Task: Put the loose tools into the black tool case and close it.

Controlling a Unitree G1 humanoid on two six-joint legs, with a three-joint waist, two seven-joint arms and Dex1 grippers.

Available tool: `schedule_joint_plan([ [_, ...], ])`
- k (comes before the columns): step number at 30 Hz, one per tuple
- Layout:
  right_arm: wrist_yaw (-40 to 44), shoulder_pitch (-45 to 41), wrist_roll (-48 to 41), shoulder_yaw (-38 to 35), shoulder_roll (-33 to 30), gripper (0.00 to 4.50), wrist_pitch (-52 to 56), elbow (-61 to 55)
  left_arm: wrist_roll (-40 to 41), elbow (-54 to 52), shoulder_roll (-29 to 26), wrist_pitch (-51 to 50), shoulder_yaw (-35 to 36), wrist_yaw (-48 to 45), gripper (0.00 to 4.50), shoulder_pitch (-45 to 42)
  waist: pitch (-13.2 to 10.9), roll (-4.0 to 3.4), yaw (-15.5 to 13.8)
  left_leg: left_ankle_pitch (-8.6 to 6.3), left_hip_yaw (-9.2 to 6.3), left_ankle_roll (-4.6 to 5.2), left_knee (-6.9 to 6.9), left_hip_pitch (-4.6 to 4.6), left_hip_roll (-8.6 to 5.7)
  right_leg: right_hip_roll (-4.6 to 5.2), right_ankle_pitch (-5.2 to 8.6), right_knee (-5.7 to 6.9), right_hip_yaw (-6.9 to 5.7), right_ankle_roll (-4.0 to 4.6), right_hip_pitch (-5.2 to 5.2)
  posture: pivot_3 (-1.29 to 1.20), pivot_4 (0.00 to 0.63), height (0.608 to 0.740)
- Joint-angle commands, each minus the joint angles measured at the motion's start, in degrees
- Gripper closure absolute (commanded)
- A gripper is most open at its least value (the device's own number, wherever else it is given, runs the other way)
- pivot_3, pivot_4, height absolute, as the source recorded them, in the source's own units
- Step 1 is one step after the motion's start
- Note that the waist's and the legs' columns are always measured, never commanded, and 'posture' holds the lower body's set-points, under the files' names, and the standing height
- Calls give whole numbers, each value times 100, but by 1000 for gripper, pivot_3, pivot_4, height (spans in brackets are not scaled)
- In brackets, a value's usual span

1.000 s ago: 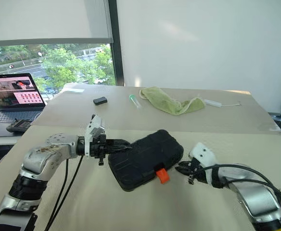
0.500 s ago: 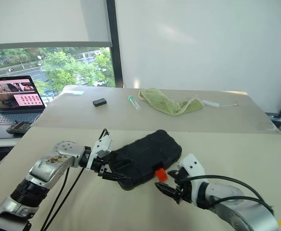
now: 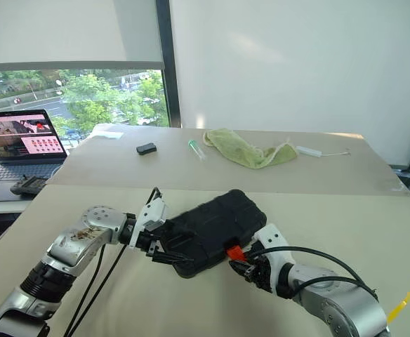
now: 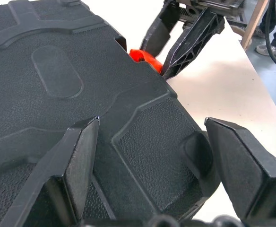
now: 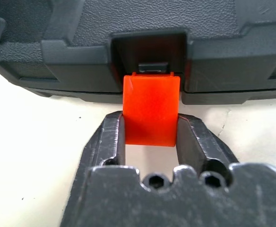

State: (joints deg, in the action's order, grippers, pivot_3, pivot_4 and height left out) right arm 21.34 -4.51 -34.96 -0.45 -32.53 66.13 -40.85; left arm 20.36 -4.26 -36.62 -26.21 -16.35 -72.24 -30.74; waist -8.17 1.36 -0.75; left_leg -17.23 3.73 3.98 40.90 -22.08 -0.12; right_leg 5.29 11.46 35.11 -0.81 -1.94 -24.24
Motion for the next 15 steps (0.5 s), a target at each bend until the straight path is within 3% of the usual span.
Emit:
schedule_joint_plan([
  [1,-7,-198,-31,-126,1,3276,-100,-121,-134,85,33,-14,-99,42,690,120,0,0,2,0,0,0,0,0,0,0,0,0,0,0,0,0,150,740],
  [9,-29,-438,197,88,198,3276,-475,211,-182,40,79,-8,-164,76,690,212,0,0,21,2,0,-3,-1,2,2,-5,-1,2,3,-1,-2,0,150,740],
  [13,202,-322,399,230,-6,3276,-844,325,-206,18,79,0,-178,73,690,263,1,0,59,3,1,-4,-1,10,3,-6,-1,3,6,0,3,0,150,740],
  [15,348,-179,353,200,-117,2273,-892,229,-220,17,89,-5,-188,89,690,273,1,-1,55,4,0,-5,0,10,3,-6,-1,3,7,0,3,0,150,740],
])
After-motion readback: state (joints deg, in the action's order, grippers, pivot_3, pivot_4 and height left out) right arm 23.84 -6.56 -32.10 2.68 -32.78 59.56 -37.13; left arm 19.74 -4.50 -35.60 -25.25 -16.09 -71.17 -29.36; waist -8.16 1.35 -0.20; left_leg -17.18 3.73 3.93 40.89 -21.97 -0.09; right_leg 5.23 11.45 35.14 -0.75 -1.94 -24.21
